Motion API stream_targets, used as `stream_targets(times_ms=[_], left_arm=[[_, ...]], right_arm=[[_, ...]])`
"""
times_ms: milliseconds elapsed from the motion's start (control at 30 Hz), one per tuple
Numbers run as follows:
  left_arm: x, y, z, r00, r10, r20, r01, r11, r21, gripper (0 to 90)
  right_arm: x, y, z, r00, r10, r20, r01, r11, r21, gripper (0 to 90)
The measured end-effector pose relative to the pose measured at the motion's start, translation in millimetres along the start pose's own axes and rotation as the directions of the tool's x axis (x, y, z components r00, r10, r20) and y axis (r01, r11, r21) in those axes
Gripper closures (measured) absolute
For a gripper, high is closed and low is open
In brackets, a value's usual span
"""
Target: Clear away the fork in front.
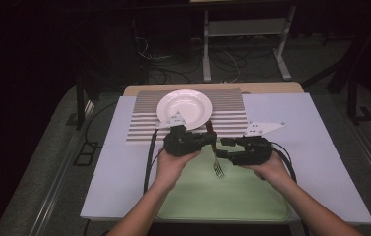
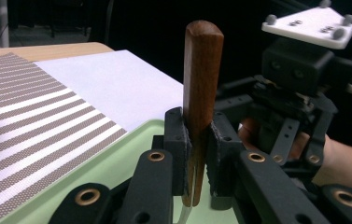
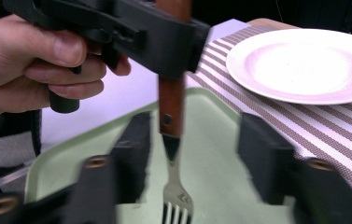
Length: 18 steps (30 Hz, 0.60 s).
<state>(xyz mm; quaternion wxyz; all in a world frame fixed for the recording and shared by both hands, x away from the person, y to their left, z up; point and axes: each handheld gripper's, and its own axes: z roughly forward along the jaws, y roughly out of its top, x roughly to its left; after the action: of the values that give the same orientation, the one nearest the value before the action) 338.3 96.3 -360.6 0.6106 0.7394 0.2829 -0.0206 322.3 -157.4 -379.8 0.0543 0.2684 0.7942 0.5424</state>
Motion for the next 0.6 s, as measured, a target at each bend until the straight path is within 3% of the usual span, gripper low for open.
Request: stream_targets(times_ms=[100, 133, 167, 200, 300, 367, 600], left_arm=[[1.1, 1.4, -2.9, 1.0, 0.004, -0.002, -0.004, 0.9999, 0.012, 80.8], [1.2, 1.5, -3.7, 1.0, 0.006, -0.004, -0.006, 0.9999, 0.011, 80.9], [1.5, 1.7, -4.6, 0.9999, 0.012, -0.007, -0.012, 0.9999, 0.012, 80.8], [1.9, 1.8, -5.7, 0.9999, 0.013, -0.007, -0.013, 0.9999, 0.011, 80.8], [4.5, 2.7, -10.0, 0.9998, 0.02, -0.001, -0.02, 0.9998, 0.009, 80.8], [6.2, 3.6, -14.1, 0.9996, 0.023, 0.013, -0.023, 0.9997, 0.008, 80.7], [13.1, 7.0, -37.1, 0.9984, 0.052, 0.023, -0.053, 0.9984, 0.02, 80.5]], right_arm=[[-6.6, -2.3, -1.8, 0.9999, 0.012, 0.003, -0.012, 1.0, -0.013, 27.6], [-8.3, -3.6, -2.4, 0.9994, 0.017, 0.03, -0.017, 1.0, -0.02, 23.1], [-11.2, -6.0, -2.7, 0.9945, 0.019, 0.103, -0.018, 1.0, -0.009, 13.9], [-13.2, -7.6, -3.3, 0.991, 0.015, 0.133, -0.015, 1.0, 0.0, 14.0], [-18.2, -12.0, -5.8, 0.9895, 0.011, 0.144, -0.014, 1.0, 0.022, 12.5], [-25.6, -19.1, -11.0, 0.9872, 0.012, 0.159, -0.022, 0.998, 0.058, 6.0], [-35.7, -27.5, -21.9, 0.9765, 0.006, 0.215, -0.027, 0.995, 0.092, 4.7]])
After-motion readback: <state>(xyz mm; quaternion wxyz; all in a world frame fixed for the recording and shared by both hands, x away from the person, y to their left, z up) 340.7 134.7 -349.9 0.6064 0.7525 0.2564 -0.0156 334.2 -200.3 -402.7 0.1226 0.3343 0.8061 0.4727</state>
